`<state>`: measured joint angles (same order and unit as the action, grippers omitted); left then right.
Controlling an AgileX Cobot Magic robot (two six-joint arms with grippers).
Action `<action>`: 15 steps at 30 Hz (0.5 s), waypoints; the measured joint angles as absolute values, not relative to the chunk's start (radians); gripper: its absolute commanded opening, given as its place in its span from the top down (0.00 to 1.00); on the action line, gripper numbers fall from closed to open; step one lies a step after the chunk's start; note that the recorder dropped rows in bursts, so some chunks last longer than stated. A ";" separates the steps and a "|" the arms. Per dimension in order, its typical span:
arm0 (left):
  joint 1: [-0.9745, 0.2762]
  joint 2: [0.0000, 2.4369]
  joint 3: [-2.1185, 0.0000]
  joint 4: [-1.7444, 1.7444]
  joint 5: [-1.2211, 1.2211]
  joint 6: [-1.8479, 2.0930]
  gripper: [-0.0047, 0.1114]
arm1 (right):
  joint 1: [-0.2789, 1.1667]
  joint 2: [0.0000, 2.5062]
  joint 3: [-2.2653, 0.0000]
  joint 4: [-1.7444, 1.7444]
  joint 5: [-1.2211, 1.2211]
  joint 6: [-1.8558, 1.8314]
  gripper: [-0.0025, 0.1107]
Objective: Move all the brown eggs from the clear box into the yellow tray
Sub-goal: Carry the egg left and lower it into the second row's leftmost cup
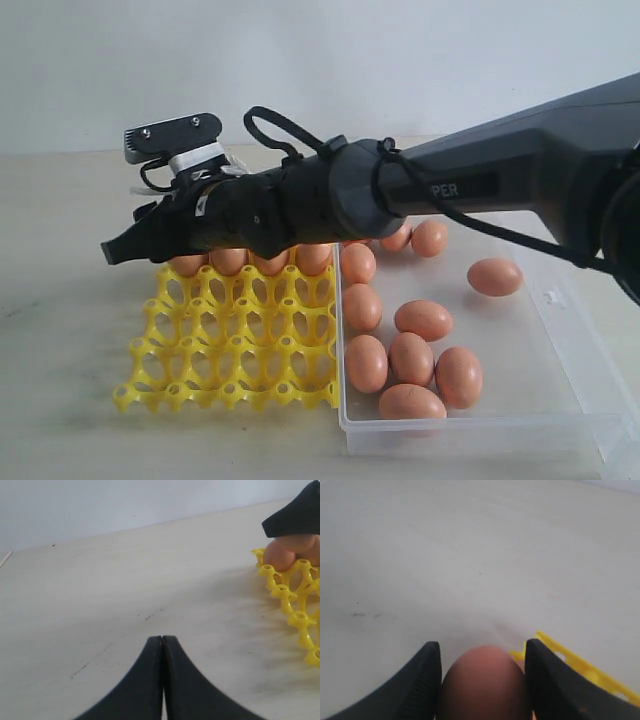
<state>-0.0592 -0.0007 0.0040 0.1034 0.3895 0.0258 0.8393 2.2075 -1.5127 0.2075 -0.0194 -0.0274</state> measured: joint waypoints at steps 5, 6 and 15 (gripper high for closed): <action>-0.059 -0.001 0.004 0.103 0.389 0.026 0.96 | 0.863 2.208 -1.513 0.208 -0.011 -0.023 0.98; -0.059 -0.001 0.004 0.103 0.389 0.026 0.96 | 0.865 2.208 -1.513 0.208 0.000 -0.023 0.98; -0.059 -0.001 0.004 0.103 0.389 0.026 0.96 | 0.866 2.209 -1.516 0.209 0.066 -0.023 0.98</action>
